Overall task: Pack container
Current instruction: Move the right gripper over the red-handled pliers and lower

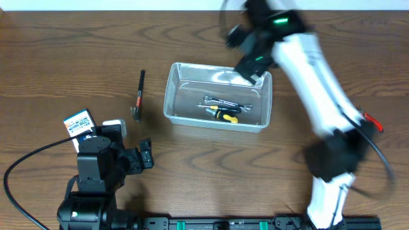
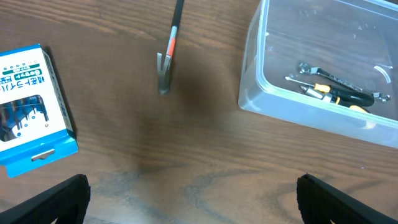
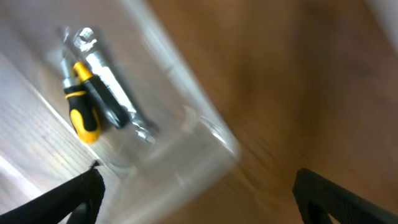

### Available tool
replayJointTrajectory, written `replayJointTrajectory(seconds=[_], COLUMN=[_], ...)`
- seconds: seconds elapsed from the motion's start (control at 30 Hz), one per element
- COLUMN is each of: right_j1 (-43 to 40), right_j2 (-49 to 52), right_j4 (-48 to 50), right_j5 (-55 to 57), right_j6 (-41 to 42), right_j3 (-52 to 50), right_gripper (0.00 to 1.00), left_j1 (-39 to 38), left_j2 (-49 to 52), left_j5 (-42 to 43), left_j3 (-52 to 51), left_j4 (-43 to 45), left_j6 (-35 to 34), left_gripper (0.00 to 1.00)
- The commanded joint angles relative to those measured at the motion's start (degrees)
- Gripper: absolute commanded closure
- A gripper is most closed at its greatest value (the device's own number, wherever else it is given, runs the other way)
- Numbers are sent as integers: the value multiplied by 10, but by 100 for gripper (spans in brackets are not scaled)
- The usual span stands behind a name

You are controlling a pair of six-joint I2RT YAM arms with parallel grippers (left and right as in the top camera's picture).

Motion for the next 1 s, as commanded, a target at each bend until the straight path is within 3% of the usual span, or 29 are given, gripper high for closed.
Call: replayJointTrajectory(seconds=[0.0, 0.17, 0.37, 0.57, 0.77, 0.97], right_j1=[-75, -220, -345, -402, -406, -426], right_j2=[-91, -154, -204, -334, -436, -380], right_j4=[-31, -120, -190, -190, -67, 72], right_j5=[25, 22, -10, -71, -21, -39], right_j6=[130, 277, 286, 282, 234, 163], right_j3=[15, 15, -2, -173, -393, -534], right_gripper=[1, 1, 1, 1, 1, 1], left_j1=[2, 2, 2, 2, 2, 2], left_j2=[2, 2, 2, 2, 2, 2], left_j5=[-6, -6, -6, -6, -6, -6], left_j3=[11, 11, 11, 11, 11, 11], left_j4=[0, 0, 0, -3, -4, -4], left_j6=[-6, -6, -6, -6, -6, -6], left_gripper=[2, 2, 2, 2, 2, 2])
